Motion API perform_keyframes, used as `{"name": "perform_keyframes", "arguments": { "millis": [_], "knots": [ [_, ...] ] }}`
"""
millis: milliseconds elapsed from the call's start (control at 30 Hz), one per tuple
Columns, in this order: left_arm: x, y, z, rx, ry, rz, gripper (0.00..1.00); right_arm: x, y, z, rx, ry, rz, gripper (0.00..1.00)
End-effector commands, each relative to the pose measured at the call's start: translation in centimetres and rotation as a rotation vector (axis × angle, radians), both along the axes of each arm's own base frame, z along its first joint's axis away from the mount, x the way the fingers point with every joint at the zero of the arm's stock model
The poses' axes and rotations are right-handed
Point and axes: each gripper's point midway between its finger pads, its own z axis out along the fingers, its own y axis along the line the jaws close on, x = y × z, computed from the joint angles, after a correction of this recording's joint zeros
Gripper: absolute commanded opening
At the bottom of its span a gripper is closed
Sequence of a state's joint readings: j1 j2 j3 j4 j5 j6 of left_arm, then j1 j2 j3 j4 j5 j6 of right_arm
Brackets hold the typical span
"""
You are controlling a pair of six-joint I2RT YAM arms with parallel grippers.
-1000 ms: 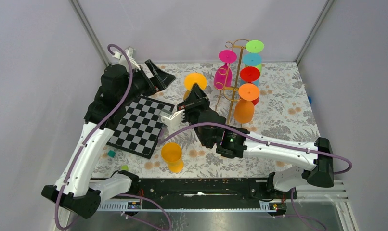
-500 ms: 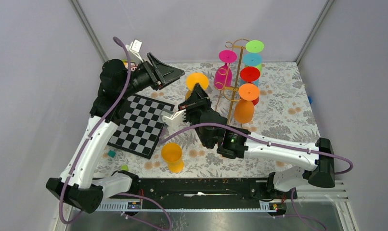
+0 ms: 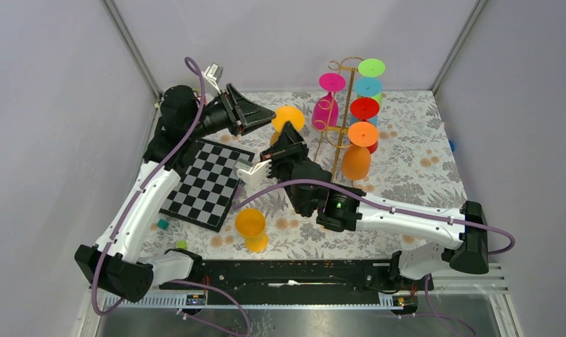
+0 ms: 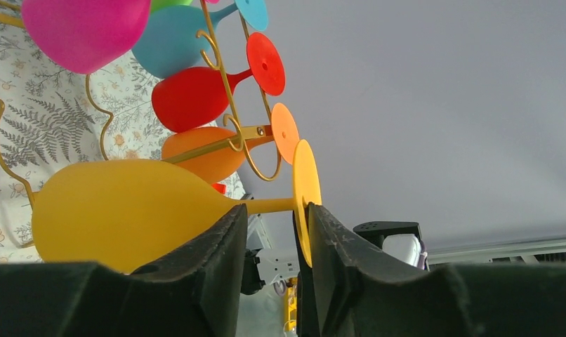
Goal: Place the wine glass upside down on the wine glass rack
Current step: Turn the wine glass upside down at the wine rack.
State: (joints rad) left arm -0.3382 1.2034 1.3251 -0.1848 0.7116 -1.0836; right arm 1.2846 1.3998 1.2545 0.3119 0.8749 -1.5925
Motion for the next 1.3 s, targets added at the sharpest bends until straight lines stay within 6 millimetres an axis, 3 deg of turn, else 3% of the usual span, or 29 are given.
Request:
{"name": "perform_keyframes", "arguments": {
  "millis": [0, 267, 433, 533, 667, 800, 967, 1100, 1267],
  "knots": [
    [-0.8, -0.6, 1.4, -0.031, -0.052, -0.061, 0.35, -0.5, -1.4, 2.5, 0.085, -0.033, -0.024, 0.0],
    [-1.0, -1.4, 1.3, -0.035, -0.03, -0.114, 0.11, -0.5, -1.3, 2.5, 0.089, -0.031, -0.022, 0.0],
    [-1.3, -1.8, 1.3, -0.041, -0.019, -0.147, 0.0, -0.6, -1.4, 2.4, 0.086, -0.028, -0.022, 0.0],
    [-1.6, -2.0, 1.3, -0.041, -0.018, -0.169, 0.01, -0.6, -1.4, 2.4, 0.084, -0.026, -0.021, 0.0],
    [-1.6, -2.1, 1.2, -0.038, -0.02, -0.176, 0.2, -0.5, -1.4, 2.4, 0.085, -0.025, -0.023, 0.0],
    [-1.8, -2.3, 1.0, -0.037, -0.016, -0.192, 0.23, -0.5, -1.4, 2.4, 0.088, -0.025, -0.025, 0.0],
    [-2.0, -2.4, 1.1, -0.038, -0.017, -0.203, 0.15, -0.5, -1.4, 2.5, 0.088, -0.026, -0.027, 0.0],
    [-2.1, -2.5, 1.3, -0.042, -0.026, -0.215, 0.0, -0.5, -1.4, 2.3, 0.083, -0.025, -0.027, 0.0],
    [-2.1, -2.5, 1.3, -0.041, -0.036, -0.209, 0.0, -0.5, -1.5, 2.4, 0.092, -0.026, -0.031, 0.0]
  ]
}}
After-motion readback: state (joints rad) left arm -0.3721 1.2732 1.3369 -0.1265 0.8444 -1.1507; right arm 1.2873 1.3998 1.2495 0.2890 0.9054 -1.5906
